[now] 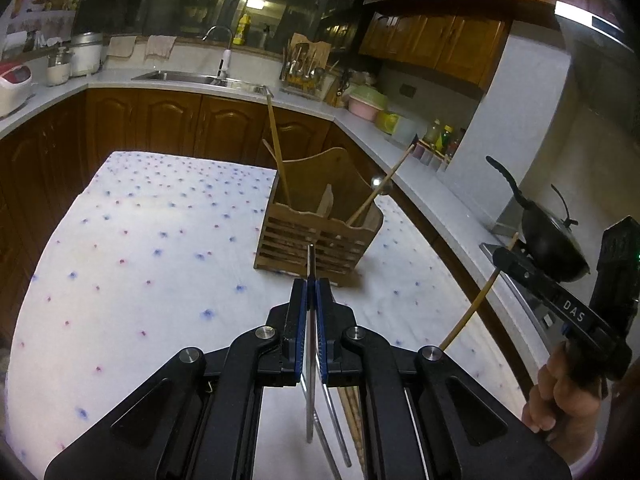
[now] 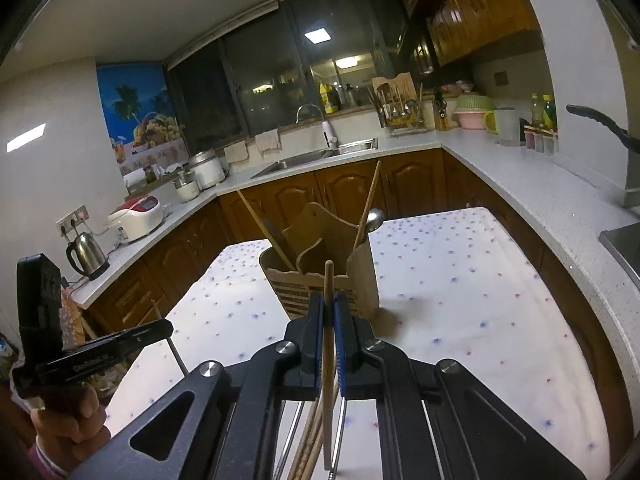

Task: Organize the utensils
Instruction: 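Lift the held chopsticks upright and carry them over the holder, then lower the held chopsticks into the wooden holder and open both tools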

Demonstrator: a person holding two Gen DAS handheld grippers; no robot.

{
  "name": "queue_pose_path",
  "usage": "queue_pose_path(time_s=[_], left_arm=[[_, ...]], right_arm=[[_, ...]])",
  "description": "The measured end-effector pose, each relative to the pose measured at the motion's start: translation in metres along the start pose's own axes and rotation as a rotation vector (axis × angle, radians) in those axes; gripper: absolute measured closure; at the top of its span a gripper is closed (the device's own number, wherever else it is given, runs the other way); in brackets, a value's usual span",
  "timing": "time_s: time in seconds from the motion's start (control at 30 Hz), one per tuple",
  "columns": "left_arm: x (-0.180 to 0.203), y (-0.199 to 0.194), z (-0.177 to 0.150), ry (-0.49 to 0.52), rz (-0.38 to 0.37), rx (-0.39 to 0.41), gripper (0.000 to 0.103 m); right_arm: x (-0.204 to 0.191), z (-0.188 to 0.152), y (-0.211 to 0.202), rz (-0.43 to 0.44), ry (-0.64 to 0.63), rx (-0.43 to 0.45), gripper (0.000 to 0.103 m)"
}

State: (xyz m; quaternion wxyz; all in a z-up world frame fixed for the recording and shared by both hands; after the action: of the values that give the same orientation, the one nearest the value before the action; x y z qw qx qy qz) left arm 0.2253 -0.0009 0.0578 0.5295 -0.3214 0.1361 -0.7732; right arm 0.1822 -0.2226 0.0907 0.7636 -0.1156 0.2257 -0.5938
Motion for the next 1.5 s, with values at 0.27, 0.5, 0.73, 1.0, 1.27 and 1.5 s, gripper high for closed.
queue_pose_path(time_s=[0.27, 0.5, 0.73, 1.0, 1.27, 1.5], left_arm=[[0.000, 0.000, 0.003, 0.001, 0.001, 0.010, 0.099], [0.003, -0.001, 0.020, 0.010, 0.003, 0.041, 0.099], [0.009, -0.001, 0.056, 0.042, 0.015, 0.114, 0.099], [0.016, 0.001, 0.120, 0.034, 0.012, 0.239, 0.099], [0.012, 0.023, 0.173, 0.006, 0.042, 0.341, 0.099], [-0.005, 0.071, 0.179, -0.037, 0.095, 0.340, 0.099]], right_arm=[[0.002, 0.003, -0.002, -0.004, 0.005, 0.007, 0.098], [0.004, 0.016, 0.002, -0.003, 0.024, 0.025, 0.098], [0.008, 0.045, 0.008, -0.010, 0.027, 0.088, 0.098], [0.014, 0.096, 0.019, -0.008, 0.070, 0.215, 0.098], [0.024, 0.136, 0.043, -0.046, 0.102, 0.319, 0.098], [0.035, 0.140, 0.074, -0.072, 0.099, 0.338, 0.098]])
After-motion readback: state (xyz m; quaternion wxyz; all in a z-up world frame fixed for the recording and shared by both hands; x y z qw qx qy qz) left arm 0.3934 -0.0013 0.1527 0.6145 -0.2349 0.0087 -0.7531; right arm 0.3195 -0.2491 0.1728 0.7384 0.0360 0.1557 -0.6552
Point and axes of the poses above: each gripper's, at about its wrist camera, not at the fingertips, and y roughly the way its jaws point, x to its right, z to its top, the point moved 5 cm from there along y, roughly the way its jaws point, and after that the axes turned 2 degrees about -y, right-handed, at the moved point
